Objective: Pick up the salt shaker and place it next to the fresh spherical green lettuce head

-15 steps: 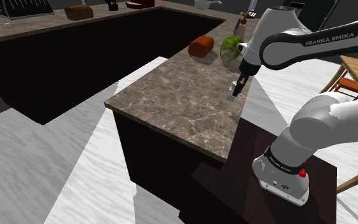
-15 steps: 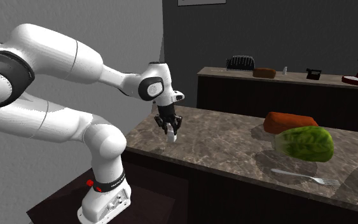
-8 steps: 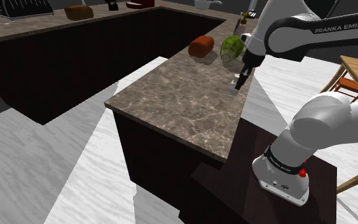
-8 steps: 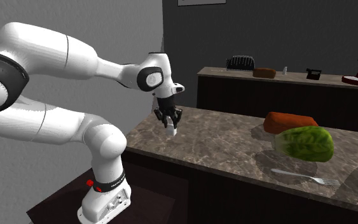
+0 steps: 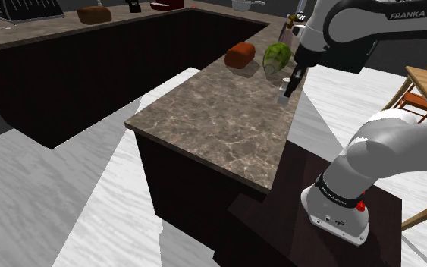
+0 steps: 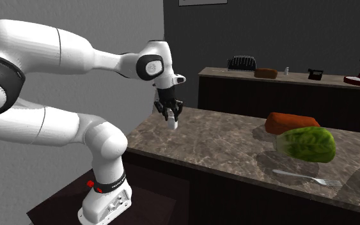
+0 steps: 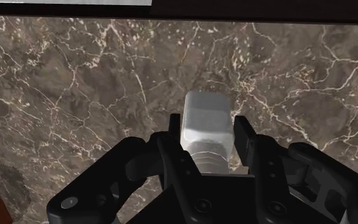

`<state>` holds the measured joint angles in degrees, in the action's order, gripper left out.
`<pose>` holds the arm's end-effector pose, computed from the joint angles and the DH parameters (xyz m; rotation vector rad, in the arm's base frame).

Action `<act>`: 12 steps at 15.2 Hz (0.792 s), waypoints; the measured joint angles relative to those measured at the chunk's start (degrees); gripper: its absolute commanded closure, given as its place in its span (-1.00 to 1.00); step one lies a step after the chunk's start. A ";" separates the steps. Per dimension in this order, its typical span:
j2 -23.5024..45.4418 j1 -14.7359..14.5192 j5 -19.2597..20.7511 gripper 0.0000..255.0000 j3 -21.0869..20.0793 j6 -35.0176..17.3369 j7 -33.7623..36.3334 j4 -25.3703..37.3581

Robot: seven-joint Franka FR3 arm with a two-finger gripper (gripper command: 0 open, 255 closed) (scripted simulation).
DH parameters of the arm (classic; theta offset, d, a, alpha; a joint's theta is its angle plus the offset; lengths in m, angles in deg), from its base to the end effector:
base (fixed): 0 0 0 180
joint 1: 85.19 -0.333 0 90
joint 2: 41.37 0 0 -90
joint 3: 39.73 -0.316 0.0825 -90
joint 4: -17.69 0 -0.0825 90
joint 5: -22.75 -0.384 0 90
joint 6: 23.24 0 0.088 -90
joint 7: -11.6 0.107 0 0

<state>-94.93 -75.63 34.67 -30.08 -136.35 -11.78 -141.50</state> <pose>0.2707 -0.1066 0.4648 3.0225 0.3060 0.1522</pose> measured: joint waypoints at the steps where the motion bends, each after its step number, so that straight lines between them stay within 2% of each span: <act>1: -0.12 0.01 -0.06 1.00 0.00 0.87 -0.19 0.77; 12: -0.22 -0.65 -1.41 1.00 -1.21 9.14 -0.63 8.94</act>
<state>-95.15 -76.28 33.26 -31.29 -127.21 -12.41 -132.55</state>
